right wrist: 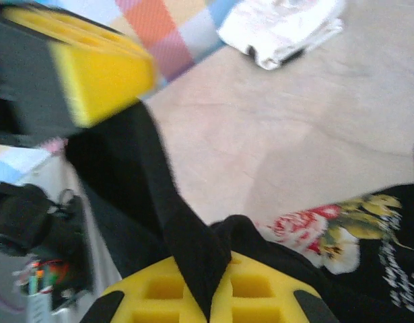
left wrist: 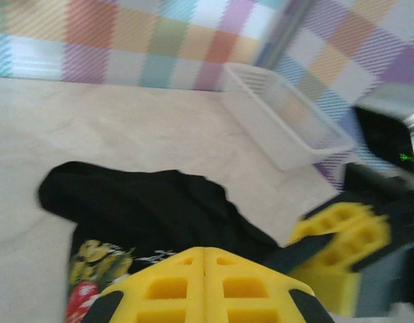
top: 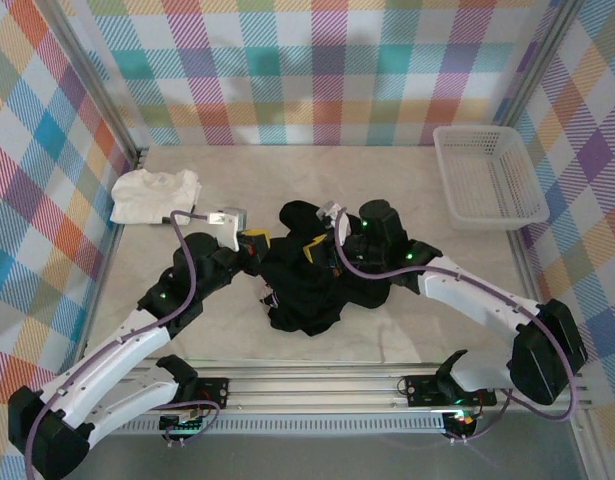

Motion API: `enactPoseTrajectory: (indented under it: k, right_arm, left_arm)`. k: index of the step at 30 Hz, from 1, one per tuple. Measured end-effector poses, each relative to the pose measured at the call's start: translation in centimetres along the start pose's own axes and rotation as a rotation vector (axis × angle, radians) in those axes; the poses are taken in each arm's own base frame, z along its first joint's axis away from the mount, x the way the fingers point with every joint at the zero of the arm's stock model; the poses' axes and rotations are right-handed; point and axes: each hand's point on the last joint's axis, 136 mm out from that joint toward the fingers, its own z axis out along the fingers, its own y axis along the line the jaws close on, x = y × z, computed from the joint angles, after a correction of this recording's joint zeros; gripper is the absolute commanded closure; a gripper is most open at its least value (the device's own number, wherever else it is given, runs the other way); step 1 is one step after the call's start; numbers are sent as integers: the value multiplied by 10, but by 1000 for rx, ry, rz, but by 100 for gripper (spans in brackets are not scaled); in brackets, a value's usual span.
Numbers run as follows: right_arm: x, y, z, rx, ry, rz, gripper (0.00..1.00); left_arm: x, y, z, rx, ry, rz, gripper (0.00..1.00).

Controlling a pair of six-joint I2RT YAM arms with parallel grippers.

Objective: Fold the inside-out t-shirt

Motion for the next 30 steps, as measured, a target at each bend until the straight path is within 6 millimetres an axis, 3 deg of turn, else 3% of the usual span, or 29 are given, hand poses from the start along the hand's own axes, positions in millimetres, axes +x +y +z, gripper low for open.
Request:
enactPoseTrajectory:
  k: [5, 9, 13, 16, 20, 24, 30]
  right_arm:
    - [-10, 17, 11, -150, -30, 120, 100]
    - [-12, 5, 21, -130, -81, 257, 100]
    - [-8, -15, 30, -57, -123, 363, 100]
    - [-10, -23, 34, -18, -153, 402, 100]
    - [-13, -28, 35, 5, -171, 416, 100]
    - [-15, -30, 36, 13, -176, 416, 100]
    - [-14, -30, 36, 15, -171, 417, 100]
  left_arm:
    - [20, 38, 13, -214, 95, -19, 66]
    - [32, 54, 6, -319, 158, -68, 51]
    - [37, 50, -16, -296, 142, -179, 41]
    - [43, 39, -31, -224, 126, -267, 38]
    - [60, 18, -30, -145, 187, -308, 38]
    - [79, 7, -16, -117, 264, -317, 40]
    - [95, 14, 9, -172, 314, -301, 53]
